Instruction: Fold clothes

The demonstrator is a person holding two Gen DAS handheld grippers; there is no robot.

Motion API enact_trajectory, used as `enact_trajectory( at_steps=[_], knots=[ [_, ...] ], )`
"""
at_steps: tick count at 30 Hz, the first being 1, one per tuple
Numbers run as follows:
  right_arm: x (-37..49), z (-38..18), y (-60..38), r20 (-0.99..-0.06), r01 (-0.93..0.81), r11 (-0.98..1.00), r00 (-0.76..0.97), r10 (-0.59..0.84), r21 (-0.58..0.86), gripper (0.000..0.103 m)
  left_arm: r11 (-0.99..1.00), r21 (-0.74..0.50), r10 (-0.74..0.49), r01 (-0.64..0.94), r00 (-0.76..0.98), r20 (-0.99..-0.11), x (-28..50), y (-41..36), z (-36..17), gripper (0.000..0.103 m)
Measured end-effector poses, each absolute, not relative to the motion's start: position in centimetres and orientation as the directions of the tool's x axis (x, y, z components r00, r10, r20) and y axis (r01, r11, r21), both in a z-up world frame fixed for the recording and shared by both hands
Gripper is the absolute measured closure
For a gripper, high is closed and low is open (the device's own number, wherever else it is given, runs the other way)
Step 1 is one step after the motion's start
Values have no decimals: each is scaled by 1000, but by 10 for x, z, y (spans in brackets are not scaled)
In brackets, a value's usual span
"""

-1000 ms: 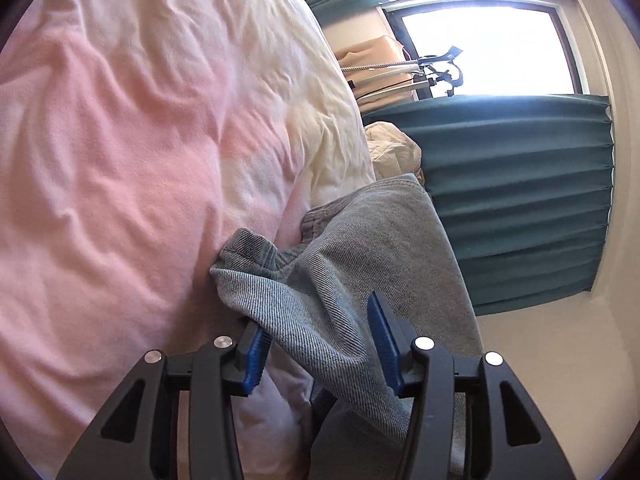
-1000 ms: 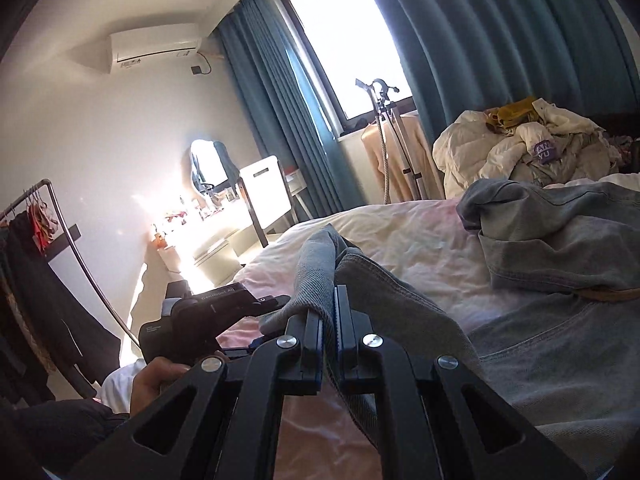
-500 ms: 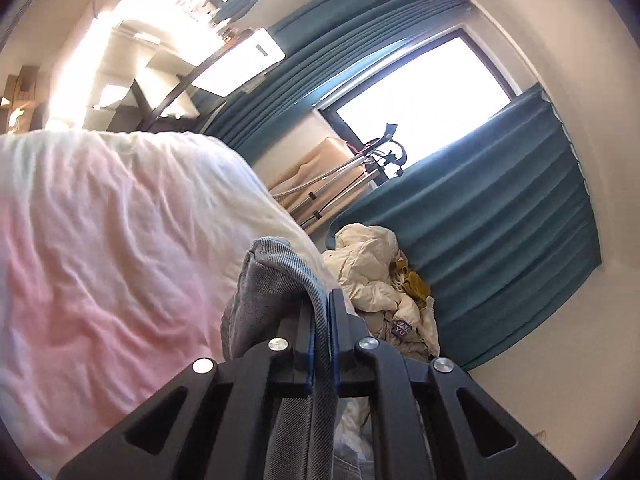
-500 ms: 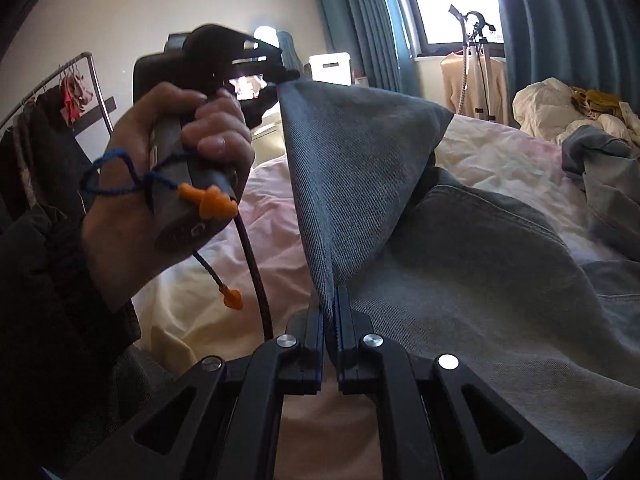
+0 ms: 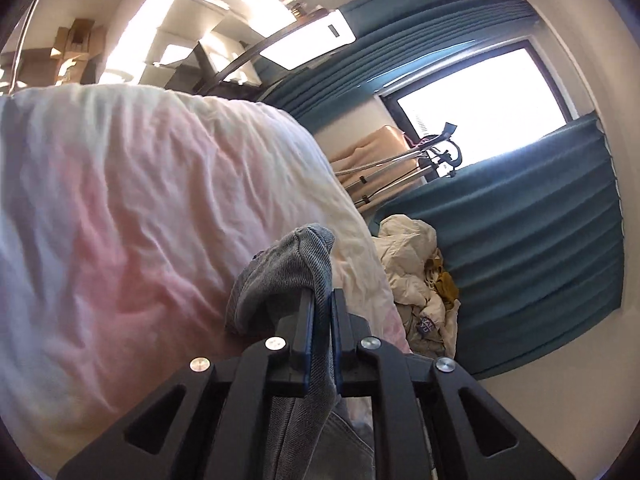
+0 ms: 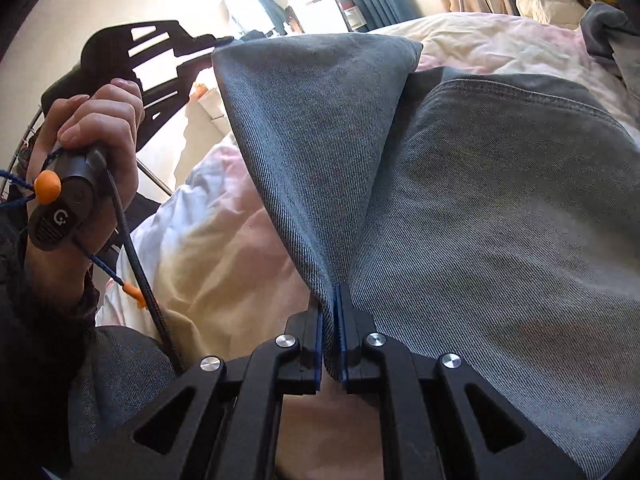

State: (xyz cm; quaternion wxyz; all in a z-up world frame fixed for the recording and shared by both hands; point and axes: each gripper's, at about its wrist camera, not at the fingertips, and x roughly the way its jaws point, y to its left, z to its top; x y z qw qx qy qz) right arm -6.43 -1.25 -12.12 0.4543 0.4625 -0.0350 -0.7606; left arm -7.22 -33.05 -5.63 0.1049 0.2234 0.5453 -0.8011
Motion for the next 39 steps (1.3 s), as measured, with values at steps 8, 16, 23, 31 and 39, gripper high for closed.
enact_trajectory(
  at_steps=[8, 16, 23, 31, 39],
  knots=[
    [-65, -124, -12, -680, 659, -585, -149, -718, 473, 97, -143, -873, 228, 466, -843, -487, -71, -353, -112, 52],
    [-66, -128, -11, -688, 666, -585, -147, -711, 462, 97, -49, -880, 201, 473, -858, -473, -74, -374, -141, 52],
    [-53, -130, -8, -678, 651, -586, -146, -721, 483, 95, -193, -880, 200, 434, -861, -468, -87, -363, -118, 98],
    [-45, -120, -3, -626, 676, -564, -191, -756, 474, 91, -331, -867, 77, 371, -905, -417, -36, -366, -49, 100],
    [-24, -104, 13, -614, 714, -547, -208, -761, 437, 89, -309, -782, 32, 541, -816, -577, 17, -391, -73, 100]
  ],
)
